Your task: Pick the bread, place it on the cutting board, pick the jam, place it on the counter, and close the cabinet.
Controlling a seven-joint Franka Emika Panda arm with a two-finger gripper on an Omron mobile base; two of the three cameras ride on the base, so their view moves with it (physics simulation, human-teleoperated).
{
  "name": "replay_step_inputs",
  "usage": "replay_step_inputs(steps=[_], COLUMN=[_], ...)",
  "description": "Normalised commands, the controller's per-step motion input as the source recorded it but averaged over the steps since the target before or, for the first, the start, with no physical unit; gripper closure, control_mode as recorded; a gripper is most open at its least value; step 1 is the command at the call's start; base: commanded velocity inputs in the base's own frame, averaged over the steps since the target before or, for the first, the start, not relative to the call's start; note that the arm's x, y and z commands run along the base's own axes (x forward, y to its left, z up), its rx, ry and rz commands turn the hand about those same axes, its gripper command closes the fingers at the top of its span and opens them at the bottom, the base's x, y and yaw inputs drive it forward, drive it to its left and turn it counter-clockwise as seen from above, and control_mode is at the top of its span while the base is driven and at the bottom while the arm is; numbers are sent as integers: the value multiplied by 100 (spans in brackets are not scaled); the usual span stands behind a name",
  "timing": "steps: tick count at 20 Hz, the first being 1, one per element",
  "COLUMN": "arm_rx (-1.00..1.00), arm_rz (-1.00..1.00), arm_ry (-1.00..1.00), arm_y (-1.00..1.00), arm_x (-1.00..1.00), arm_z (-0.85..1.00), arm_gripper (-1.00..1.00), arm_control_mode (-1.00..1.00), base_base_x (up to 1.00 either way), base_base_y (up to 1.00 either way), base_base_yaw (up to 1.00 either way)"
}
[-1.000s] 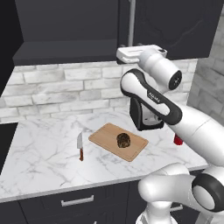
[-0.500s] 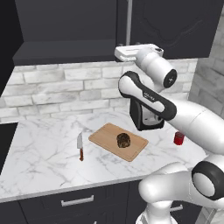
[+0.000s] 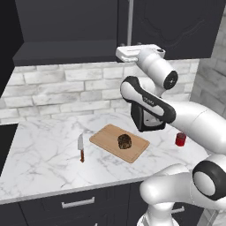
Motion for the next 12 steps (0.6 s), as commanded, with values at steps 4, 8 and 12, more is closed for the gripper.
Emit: replay_step_inputs(steps=[4,8,12], arm_rx=[0,0,0], arm_rz=[0,0,0], arm_ry=[0,0,0], arm_y=[1,0,0], arm_x=[0,-9,-11], arm_z=[0,2,11], arm_gripper=[-100,-100,-100], arm_control_mode=[-100,-100,-100], base_base_x=[0,0,0], base_base_y=[0,0,0], base_base_yaw=[0,0,0])
